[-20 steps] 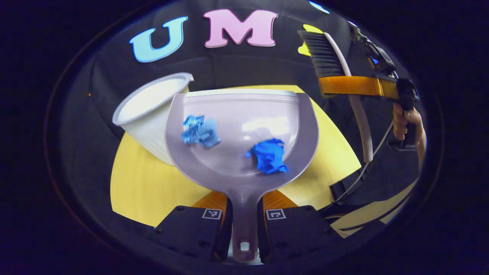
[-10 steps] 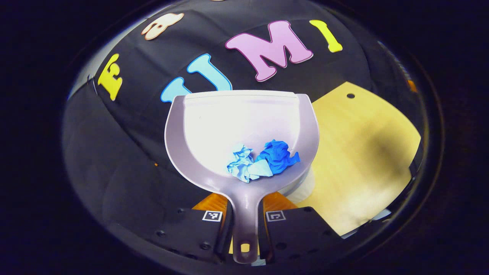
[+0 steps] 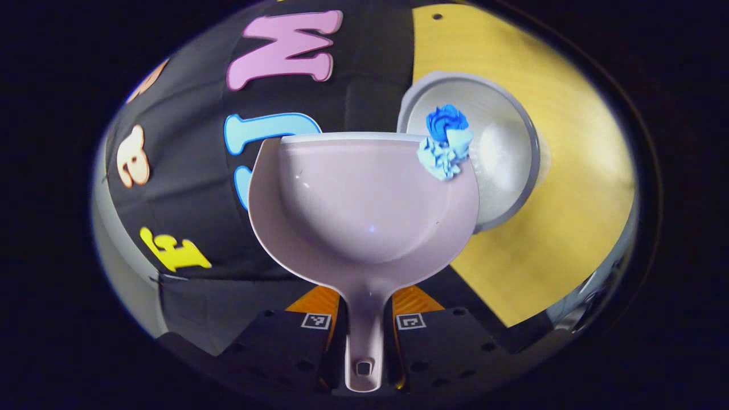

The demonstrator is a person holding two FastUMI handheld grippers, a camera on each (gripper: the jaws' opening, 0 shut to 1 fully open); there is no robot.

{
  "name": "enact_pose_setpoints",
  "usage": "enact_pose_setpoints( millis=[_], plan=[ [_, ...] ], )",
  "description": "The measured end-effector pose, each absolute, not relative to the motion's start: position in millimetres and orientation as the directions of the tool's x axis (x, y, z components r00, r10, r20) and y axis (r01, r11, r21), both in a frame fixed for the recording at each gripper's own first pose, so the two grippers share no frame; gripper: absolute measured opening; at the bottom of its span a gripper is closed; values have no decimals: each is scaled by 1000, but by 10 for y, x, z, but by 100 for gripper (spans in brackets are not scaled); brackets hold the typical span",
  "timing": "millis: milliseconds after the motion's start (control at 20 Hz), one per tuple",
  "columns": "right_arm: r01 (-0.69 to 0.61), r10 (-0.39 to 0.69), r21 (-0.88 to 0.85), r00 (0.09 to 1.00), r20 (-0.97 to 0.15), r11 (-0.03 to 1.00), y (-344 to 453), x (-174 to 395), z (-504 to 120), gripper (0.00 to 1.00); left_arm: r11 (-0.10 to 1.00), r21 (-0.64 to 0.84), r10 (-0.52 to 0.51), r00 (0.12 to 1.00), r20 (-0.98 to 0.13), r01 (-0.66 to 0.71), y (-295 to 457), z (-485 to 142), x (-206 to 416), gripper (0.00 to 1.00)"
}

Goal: Pick up the small broom and dustpan from the desktop, sweep the trash into the dustpan with the broom, and then empty the trash into the garbage bin.

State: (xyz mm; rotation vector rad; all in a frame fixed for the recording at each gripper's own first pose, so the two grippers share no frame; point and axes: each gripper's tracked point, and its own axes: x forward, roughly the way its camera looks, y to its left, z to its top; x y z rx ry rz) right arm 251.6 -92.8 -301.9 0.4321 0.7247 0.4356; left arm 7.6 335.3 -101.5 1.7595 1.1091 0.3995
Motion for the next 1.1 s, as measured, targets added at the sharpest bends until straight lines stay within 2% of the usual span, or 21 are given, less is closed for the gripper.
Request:
enact_pose_setpoints(
  millis=[100,150,300,400,450,550,700,800,900,1000,1100],
  plan=[
    [-231,515,503,657,-551,833,-918,2472,-3074,32,-305,785,797,596,-100,539,3353,-930,94,25],
    [-232,513,496,650,-561,837,-904,2452,-3108,33,-355,763,782,618,-75,541,3343,-932,86,25],
    [-246,499,462,644,-579,852,-886,2454,-3144,33,-416,771,730,683,-33,482,3343,-939,111,25],
    [-260,498,447,643,-581,856,-851,2456,-3132,33,-389,829,687,726,-29,402,3299,-980,152,25],
    [-261,499,446,646,-578,856,-822,2478,-3107,33,-317,884,681,732,-40,343,3276,-1025,152,25],
    [-260,497,450,658,-565,855,-797,2555,-3019,32,-98,976,665,742,-82,195,3223,-1121,160,25],
    [-260,466,415,699,-542,872,-833,2741,-2818,32,301,953,598,784,-166,-27,3066,-1279,267,25],
    [-269,434,365,739,-515,891,-884,2885,-2611,32,602,787,504,829,-244,-135,2767,-1534,405,24],
    [-253,403,338,758,-513,906,-886,3006,-2540,32,840,528,345,875,-339,-126,2306,-1880,605,24],
    [-231,400,359,752,-524,904,-830,3037,-2538,33,948,308,209,888,-411,-80,1906,-2279,789,24],
    [-205,373,337,729,-574,919,-816,3030,-2700,33,986,160,124,841,-527,-46,1638,-2778,773,24]
  ],
)
